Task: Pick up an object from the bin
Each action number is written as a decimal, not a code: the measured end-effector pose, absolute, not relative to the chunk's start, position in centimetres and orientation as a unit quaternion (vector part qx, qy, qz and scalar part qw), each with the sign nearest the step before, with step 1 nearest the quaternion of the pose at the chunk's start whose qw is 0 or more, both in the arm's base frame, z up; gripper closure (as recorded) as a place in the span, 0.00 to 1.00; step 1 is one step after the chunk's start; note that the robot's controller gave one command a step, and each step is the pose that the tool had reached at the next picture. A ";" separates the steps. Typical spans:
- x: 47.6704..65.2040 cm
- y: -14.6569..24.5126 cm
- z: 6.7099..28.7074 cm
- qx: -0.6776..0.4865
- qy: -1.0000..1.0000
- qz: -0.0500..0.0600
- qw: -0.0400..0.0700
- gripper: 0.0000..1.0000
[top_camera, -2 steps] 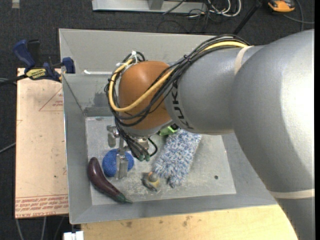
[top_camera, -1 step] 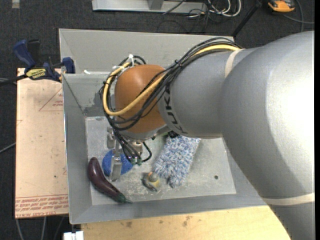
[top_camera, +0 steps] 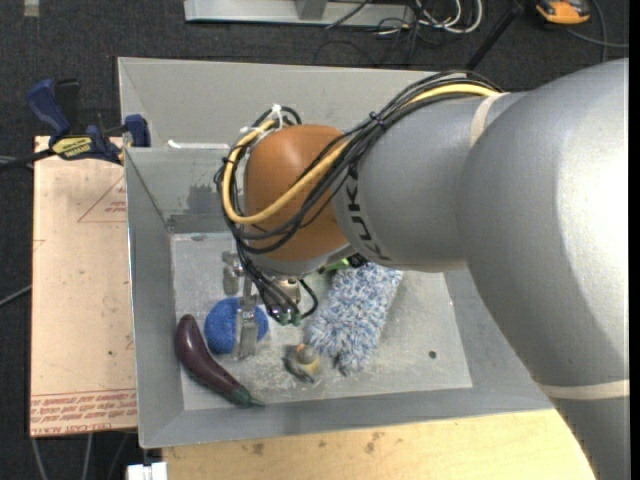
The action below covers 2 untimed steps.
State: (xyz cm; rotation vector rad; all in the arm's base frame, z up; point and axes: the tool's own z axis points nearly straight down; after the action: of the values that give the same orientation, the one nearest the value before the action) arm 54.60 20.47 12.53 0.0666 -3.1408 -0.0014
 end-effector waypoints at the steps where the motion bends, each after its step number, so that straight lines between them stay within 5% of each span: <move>1: 55.5 20.0 7.9 -0.046 -0.999 -0.001 -0.001 0.00; 2: 54.3 20.1 7.0 -0.015 -1.000 0.000 0.000 1.00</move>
Offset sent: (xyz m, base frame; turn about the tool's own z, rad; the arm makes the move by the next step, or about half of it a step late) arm -0.0035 -0.0044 -0.0553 0.0701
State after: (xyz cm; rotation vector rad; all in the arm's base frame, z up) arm 54.29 20.06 7.03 -0.0461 -3.1417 -0.0013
